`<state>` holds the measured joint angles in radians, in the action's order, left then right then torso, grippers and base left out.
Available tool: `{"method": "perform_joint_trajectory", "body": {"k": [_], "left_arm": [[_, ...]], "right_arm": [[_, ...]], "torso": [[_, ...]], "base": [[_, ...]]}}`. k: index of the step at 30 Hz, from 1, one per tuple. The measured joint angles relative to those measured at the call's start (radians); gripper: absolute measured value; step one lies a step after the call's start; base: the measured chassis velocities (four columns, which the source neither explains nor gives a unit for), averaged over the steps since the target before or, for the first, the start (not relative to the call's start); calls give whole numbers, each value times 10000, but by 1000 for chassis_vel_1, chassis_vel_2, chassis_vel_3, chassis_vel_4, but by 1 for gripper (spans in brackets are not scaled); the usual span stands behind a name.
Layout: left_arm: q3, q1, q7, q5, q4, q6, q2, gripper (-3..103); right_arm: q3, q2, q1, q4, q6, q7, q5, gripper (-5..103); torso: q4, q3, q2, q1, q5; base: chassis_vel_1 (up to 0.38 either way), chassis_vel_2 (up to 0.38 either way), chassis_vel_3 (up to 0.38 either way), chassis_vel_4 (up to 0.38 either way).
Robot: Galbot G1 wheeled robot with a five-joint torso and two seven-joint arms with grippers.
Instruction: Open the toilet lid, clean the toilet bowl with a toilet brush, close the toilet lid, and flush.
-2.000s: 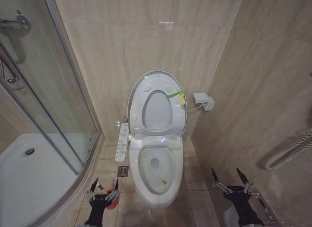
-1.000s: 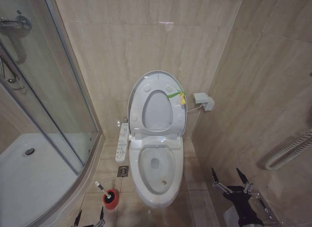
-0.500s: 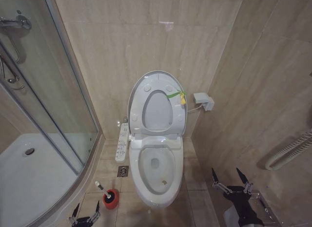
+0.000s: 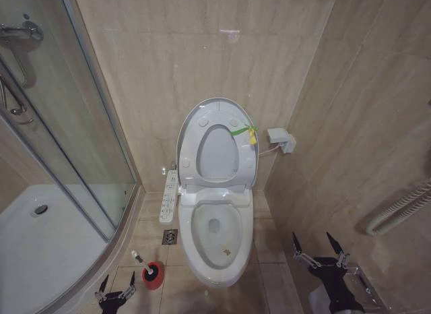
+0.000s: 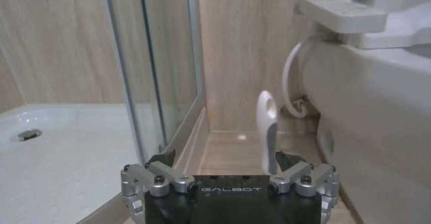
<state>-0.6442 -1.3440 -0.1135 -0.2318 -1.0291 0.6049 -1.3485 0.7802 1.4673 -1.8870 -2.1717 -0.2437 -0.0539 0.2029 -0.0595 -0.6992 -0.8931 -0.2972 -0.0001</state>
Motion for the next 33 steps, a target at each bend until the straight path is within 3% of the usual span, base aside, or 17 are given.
{"method": "perform_joint_trajectory", "body": {"k": [13,24,33], "left_arm": [[300,827,-573,-34,748,58,280,99],[431,1731,-831,477,1960,858,304,97],[462,2062,-1102,510,2331,1109,291,97]], "right_arm": [[0,0,0,0,0,0,0,100],[0,0,0,0,0,0,0,100],[0,0,0,0,0,0,0,100]], "torso": [[0,0,0,0,0],[1,0,0,0,1],[0,0,0,0,1]], "base": [[0,0,0,0],[0,0,0,0],[0,0,0,0]]}}
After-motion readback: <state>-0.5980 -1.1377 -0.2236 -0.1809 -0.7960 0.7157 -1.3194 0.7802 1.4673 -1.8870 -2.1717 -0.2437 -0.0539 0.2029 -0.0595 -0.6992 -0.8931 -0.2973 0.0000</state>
